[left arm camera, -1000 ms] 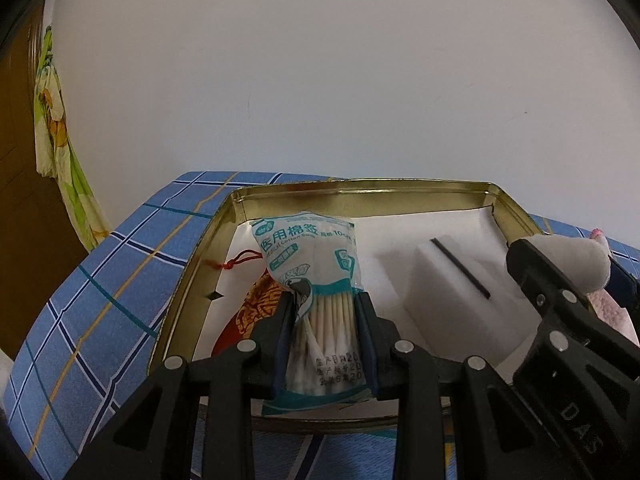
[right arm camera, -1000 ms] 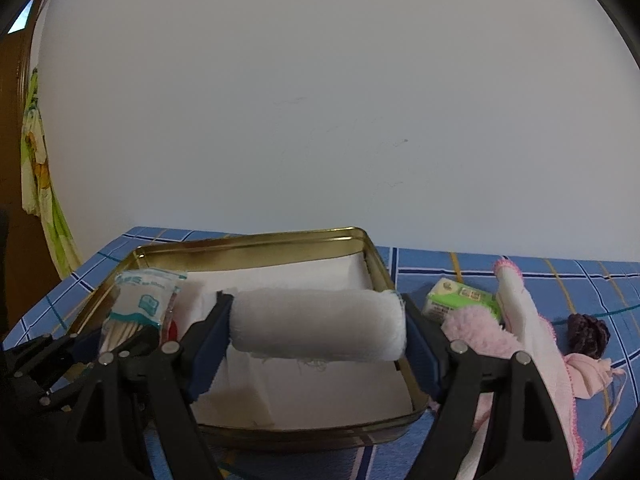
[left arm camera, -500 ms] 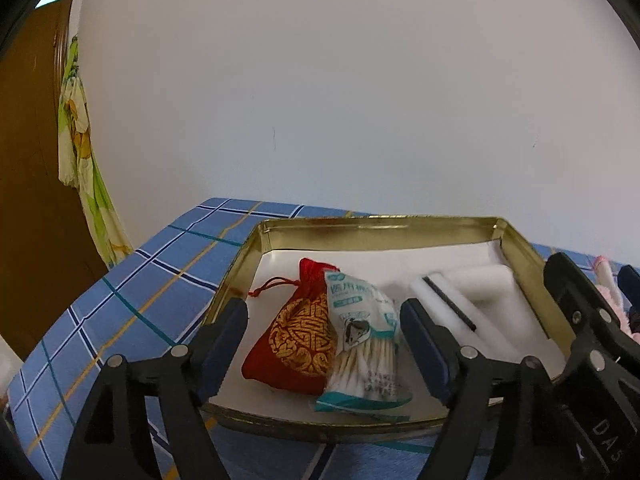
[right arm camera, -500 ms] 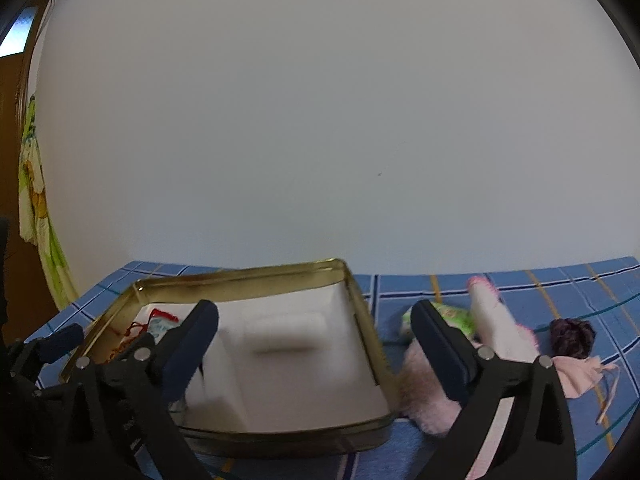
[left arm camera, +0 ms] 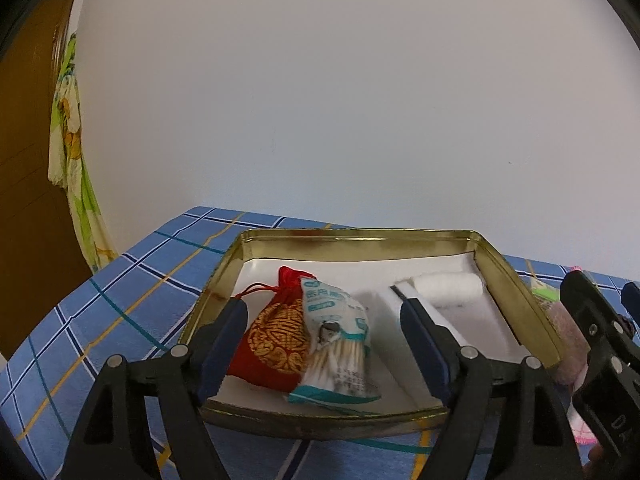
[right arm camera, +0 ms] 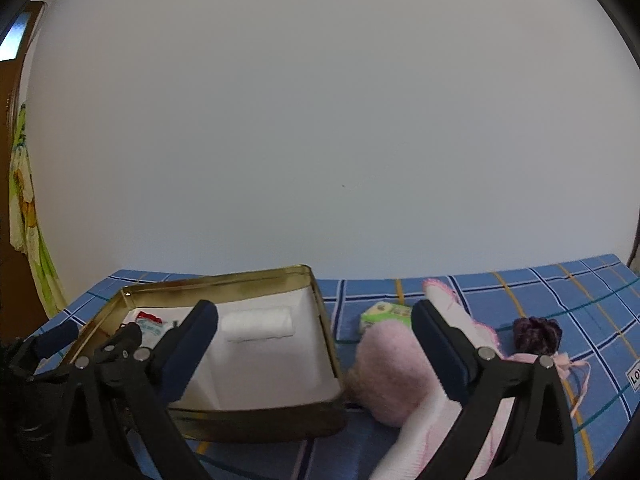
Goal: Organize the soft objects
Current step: 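Open both tools to release the swab packet and rolled cloth into the tray, then move the left tool to the white pink-edged towel while the right tool moves to the pink cloth pouch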
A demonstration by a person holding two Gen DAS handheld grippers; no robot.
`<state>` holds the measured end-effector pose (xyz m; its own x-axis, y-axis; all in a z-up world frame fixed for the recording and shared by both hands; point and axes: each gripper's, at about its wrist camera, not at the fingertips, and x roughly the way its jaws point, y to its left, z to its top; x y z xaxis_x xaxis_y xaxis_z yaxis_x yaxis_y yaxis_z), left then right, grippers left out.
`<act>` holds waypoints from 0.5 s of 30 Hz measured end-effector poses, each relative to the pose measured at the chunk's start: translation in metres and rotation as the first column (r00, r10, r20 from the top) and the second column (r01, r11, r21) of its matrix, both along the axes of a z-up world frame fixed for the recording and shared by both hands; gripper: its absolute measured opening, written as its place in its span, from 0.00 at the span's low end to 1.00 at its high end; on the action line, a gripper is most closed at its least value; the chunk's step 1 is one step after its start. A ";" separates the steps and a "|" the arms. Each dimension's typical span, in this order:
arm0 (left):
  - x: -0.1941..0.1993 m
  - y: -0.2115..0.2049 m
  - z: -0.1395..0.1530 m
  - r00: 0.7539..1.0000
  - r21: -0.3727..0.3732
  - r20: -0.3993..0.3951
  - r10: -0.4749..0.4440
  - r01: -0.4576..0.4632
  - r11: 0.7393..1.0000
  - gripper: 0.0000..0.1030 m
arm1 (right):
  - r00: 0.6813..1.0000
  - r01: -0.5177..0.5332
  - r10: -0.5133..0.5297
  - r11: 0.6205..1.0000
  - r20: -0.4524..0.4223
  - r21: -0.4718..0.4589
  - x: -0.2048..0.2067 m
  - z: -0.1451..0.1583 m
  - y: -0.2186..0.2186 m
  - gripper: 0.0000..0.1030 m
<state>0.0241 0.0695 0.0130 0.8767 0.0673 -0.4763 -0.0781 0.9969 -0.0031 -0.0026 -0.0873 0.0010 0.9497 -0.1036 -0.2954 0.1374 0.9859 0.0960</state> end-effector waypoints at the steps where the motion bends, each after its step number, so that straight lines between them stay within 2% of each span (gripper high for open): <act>1: 0.000 -0.001 0.000 1.000 0.000 0.000 -0.004 0.004 1.000 0.78 | 1.000 0.005 -0.005 1.000 -0.004 0.000 -0.001 0.000 -0.002 0.96; 9: -0.007 -0.007 0.004 0.998 -0.008 0.031 -0.056 0.057 0.998 0.78 | 1.000 0.017 -0.017 1.000 -0.011 0.018 -0.016 0.001 -0.018 0.96; 15: -0.017 -0.015 0.007 0.992 -0.028 0.063 -0.108 0.110 0.994 0.78 | 1.000 0.028 -0.028 1.000 -0.010 -0.003 -0.039 0.000 -0.035 0.96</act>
<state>0.0068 0.0541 0.0202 0.9057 -0.0443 -0.4216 0.0321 0.9988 -0.0362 -0.0421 -0.1224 0.0013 0.9435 -0.1312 -0.3044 0.1663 0.9818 0.0922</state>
